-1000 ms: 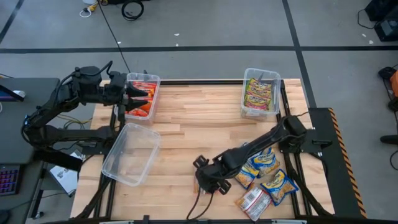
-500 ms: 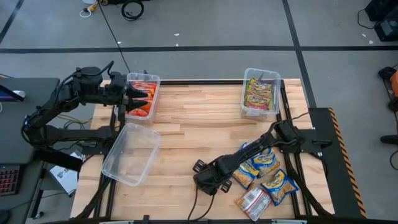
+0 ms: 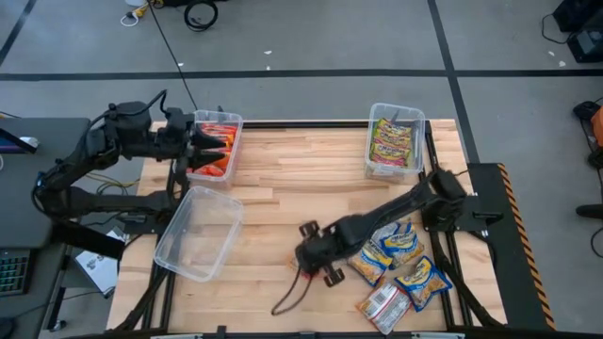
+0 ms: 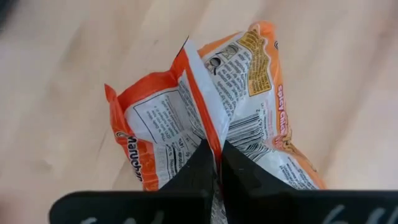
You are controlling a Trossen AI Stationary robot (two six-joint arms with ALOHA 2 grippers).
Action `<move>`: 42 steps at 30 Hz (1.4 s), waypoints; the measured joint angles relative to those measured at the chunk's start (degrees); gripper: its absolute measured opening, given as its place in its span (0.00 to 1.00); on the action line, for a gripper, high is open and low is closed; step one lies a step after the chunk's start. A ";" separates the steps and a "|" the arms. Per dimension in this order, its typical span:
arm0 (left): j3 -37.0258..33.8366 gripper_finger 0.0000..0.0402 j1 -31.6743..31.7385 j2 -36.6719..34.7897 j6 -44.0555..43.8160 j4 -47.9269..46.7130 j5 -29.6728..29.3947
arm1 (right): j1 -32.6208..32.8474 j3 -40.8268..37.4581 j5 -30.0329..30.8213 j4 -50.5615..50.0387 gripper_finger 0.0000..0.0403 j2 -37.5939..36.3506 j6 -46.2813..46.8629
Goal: Sort Maruchan noodles
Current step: Put the orange noodle pack into the top left transparent bin
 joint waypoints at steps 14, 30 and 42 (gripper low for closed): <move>0.00 0.44 -17.81 2.80 14.71 8.20 -2.58 | -18.37 0.13 -3.81 6.79 0.04 -19.04 47.39; -0.04 0.44 -24.63 7.30 4.07 2.06 -32.04 | -29.18 0.13 5.42 22.34 0.04 -22.97 53.15; -8.90 0.50 -18.10 7.51 -10.85 5.38 -38.60 | -35.62 0.07 15.14 29.10 0.04 -20.80 47.36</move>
